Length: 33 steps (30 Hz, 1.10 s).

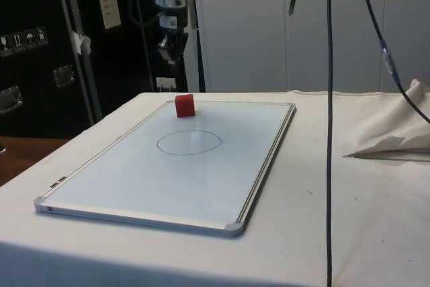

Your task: Push the cube into the marked area.

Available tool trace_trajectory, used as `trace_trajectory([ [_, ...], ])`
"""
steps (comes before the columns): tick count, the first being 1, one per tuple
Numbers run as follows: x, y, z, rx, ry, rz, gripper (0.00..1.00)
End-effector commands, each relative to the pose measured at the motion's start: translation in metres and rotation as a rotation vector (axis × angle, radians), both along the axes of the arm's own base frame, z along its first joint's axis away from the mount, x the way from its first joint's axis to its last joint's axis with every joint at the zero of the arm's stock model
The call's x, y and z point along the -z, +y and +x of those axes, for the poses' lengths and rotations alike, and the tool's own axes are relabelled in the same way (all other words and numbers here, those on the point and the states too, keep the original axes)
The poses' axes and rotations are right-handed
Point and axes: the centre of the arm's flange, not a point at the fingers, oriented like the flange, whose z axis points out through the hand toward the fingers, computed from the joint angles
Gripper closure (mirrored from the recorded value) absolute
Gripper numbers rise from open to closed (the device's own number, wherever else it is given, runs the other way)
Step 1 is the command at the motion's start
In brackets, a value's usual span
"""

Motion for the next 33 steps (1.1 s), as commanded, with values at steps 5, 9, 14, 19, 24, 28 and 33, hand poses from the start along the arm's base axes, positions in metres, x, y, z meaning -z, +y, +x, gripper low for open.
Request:
trace_trajectory([
  [5,0.015,-0.015,0.0,0.019,0.0,0.0,1.0],
  [9,0.027,-0.023,-0.002,0.035,0.0,-0.009,1.0],
  [14,0.036,-0.031,-0.003,0.046,-0.001,-0.017,1.0],
  [19,0.051,-0.034,-0.006,0.059,0.012,-0.03,1.0],
  [24,0.071,-0.036,-0.006,0.063,0.007,-0.038,1.0],
  [28,0.076,-0.036,-0.008,0.07,0.006,-0.04,1.0],
  [33,0.076,-0.036,-0.012,0.076,0.009,-0.029,1.0],
])
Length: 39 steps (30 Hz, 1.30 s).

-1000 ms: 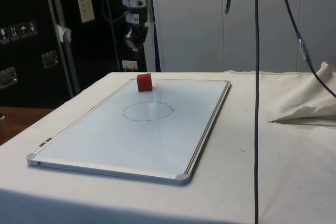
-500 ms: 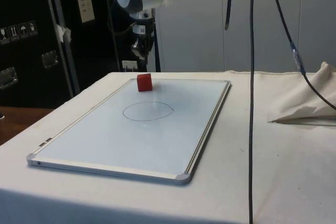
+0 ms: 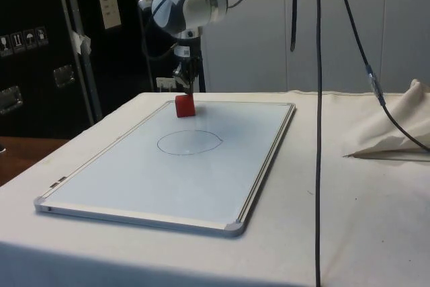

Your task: Push the cube into the marked area.

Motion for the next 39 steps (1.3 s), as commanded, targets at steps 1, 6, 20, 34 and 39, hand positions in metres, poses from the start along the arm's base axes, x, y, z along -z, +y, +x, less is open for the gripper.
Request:
trace_trajectory([
  [1,-0.004,0.001,-0.003,-0.003,-0.008,0.011,1.0],
  [6,-0.005,0.004,-0.008,-0.007,-0.001,0.032,1.0],
  [20,0.003,0.019,-0.004,-0.041,-0.005,0.08,1.0],
  [34,0.004,0.03,-0.001,-0.096,0.014,0.123,1.0],
  [39,0.003,0.032,0.0,-0.117,0.029,0.139,1.0],
])
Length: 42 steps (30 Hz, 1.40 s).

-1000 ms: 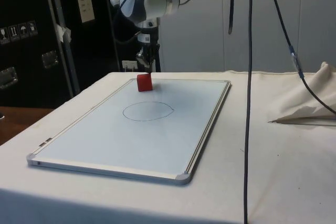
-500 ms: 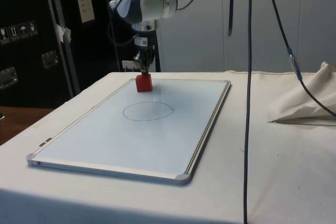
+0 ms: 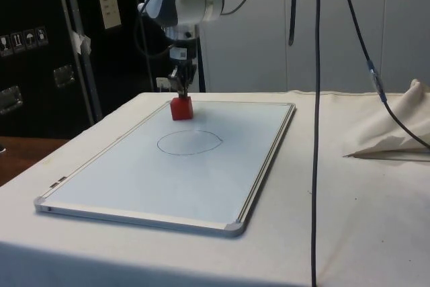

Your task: Push the cube into the marked area.

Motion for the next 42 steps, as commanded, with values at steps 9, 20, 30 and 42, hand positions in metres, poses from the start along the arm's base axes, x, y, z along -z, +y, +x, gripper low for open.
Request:
trace_trajectory([
  [9,-0.001,0.004,0.003,-0.061,0.026,0.034,1.0],
  [20,0.004,0.023,0.011,-0.115,0.03,0.036,1.0],
  [30,0.006,0.046,0.017,-0.151,0.031,0.039,1.0],
  [42,0.006,0.061,0.019,-0.232,0.039,0.047,1.0],
])
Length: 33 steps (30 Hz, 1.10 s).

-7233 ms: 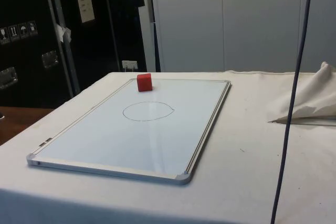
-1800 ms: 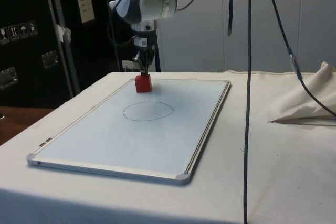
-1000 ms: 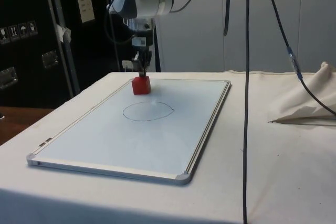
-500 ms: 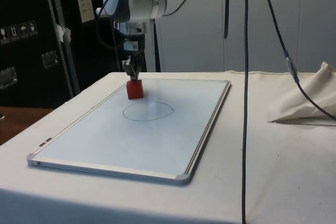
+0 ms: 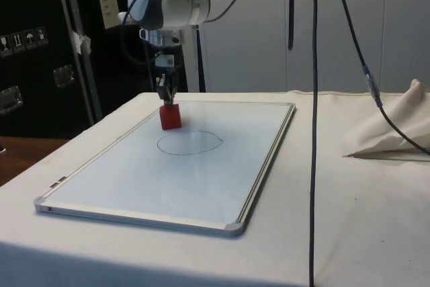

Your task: Push the cube into the marked area.

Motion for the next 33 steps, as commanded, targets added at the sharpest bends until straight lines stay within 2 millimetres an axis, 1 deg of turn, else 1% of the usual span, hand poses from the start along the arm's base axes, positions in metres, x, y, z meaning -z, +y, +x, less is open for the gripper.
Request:
trace_trajectory([
  [1,0.0,0.003,0.0,-0.012,-0.001,0.008,1.0],
  [4,0.0,0.01,0.002,-0.027,0.0,0.009,1.0],
  [5,0.0,0.009,0.002,-0.027,0.0,0.009,1.0],
  [6,0.0,0.016,0.003,-0.032,-0.001,0.009,1.0],
  [13,0.0,0.037,0.009,-0.033,-0.001,0.003,1.0],
  [14,-0.001,0.032,0.008,-0.035,0.0,0.011,1.0],
  [16,0.0,0.047,0.01,-0.035,0.001,-0.003,1.0],
  [22,0.0,0.06,0.011,-0.077,0.007,-0.01,1.0],
  [24,-0.001,0.059,0.013,-0.075,0.011,-0.008,1.0],
  [27,0.001,0.064,0.012,-0.103,0.011,-0.01,1.0],
  [32,0.002,0.068,0.017,-0.125,0.009,-0.01,1.0],
  [33,-0.001,0.067,0.016,-0.124,0.007,-0.009,1.0],
])
